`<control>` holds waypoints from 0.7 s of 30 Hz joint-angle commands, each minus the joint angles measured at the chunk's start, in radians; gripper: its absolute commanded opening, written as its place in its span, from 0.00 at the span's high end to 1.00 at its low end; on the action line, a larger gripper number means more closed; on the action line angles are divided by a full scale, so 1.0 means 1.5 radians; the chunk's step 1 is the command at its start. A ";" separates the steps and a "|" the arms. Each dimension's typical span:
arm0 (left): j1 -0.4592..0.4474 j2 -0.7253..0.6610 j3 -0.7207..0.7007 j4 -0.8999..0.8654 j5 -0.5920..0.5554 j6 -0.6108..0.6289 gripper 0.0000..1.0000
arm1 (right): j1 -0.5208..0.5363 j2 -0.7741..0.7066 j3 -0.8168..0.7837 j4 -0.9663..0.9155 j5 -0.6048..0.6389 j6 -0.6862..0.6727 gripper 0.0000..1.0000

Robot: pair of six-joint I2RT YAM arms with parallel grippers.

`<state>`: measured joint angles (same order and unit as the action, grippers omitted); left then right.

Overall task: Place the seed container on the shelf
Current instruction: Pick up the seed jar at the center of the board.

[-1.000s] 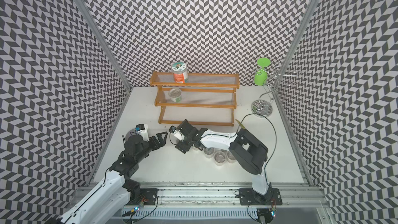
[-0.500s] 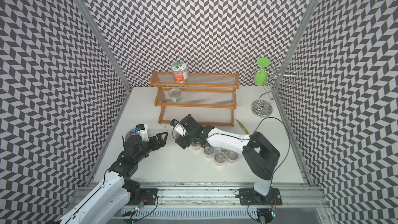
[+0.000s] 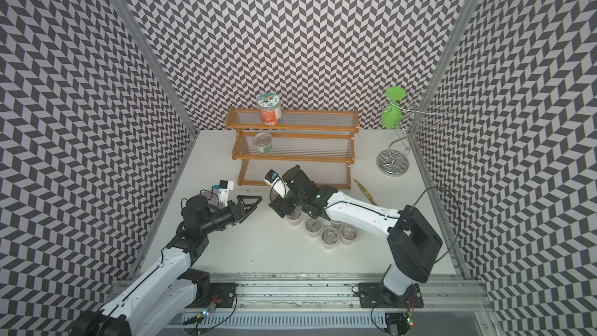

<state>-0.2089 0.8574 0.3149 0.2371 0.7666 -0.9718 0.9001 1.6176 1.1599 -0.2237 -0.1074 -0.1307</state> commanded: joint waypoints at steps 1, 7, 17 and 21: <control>-0.001 0.038 0.036 -0.001 0.055 -0.004 0.00 | 0.002 -0.010 0.000 0.034 -0.019 0.003 0.17; -0.014 0.109 0.054 0.090 0.056 -0.068 0.01 | 0.002 0.002 0.010 0.025 -0.041 -0.008 0.17; -0.059 0.197 0.080 0.105 0.037 -0.074 0.00 | 0.002 0.011 0.017 0.019 -0.061 -0.019 0.17; -0.062 0.212 0.073 0.131 0.039 -0.097 0.00 | 0.002 0.013 0.020 0.020 -0.065 -0.020 0.17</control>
<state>-0.2951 1.1687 0.4194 0.3691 0.8211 -1.0943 0.9001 1.6260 1.1603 -0.2249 -0.1871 -0.1501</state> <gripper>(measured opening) 0.992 0.834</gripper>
